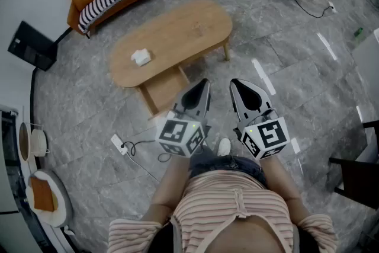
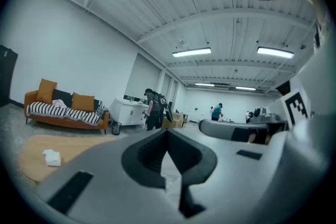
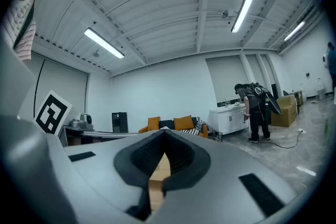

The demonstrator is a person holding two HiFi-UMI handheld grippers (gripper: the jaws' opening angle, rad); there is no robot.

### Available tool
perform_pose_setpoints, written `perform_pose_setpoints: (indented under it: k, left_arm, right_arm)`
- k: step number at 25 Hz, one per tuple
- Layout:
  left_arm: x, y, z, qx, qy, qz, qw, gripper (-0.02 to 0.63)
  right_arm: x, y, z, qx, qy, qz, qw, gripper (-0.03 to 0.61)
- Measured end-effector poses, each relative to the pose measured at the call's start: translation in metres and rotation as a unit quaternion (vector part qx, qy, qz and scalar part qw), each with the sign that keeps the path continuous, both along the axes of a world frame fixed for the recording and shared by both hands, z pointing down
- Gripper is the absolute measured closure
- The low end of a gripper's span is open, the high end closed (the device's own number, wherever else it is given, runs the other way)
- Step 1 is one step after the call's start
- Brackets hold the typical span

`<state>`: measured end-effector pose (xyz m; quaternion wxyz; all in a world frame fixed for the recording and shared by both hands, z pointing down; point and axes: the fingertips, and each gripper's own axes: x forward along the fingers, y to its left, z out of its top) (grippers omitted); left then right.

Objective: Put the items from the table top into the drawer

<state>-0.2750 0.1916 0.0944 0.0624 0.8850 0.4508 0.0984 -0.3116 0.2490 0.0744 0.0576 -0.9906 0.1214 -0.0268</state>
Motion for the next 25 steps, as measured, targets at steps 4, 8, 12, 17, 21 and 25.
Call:
perform_pose_setpoints:
  k: [4, 8, 12, 17, 21, 25]
  left_arm:
    - [-0.004, -0.002, 0.004, -0.001, -0.003, 0.001, 1.0000, 0.600]
    - [-0.003, -0.006, 0.006, -0.001, -0.007, -0.003, 1.0000, 0.600]
    - [0.000, -0.011, 0.004, 0.002, -0.004, -0.016, 0.9999, 0.600]
    - [-0.002, -0.011, 0.006, 0.003, -0.009, -0.023, 0.9997, 0.600]
    - [-0.001, -0.018, 0.005, 0.006, -0.008, -0.035, 0.9993, 0.600]
    - [0.007, -0.028, 0.007, 0.006, -0.011, -0.053, 0.9985, 0.600]
  right_arm:
    - [-0.001, 0.005, 0.004, 0.002, -0.005, 0.004, 1.000, 0.571]
    - [-0.004, 0.009, 0.006, 0.006, -0.007, 0.012, 1.000, 0.571]
    - [-0.006, 0.013, 0.003, 0.009, 0.001, 0.013, 1.000, 0.571]
    - [-0.006, 0.019, 0.000, 0.021, 0.014, 0.004, 1.000, 0.571]
    - [-0.008, 0.024, 0.000, 0.024, 0.015, 0.005, 1.000, 0.571]
    - [-0.003, 0.030, 0.000, 0.023, 0.018, 0.007, 1.000, 0.571]
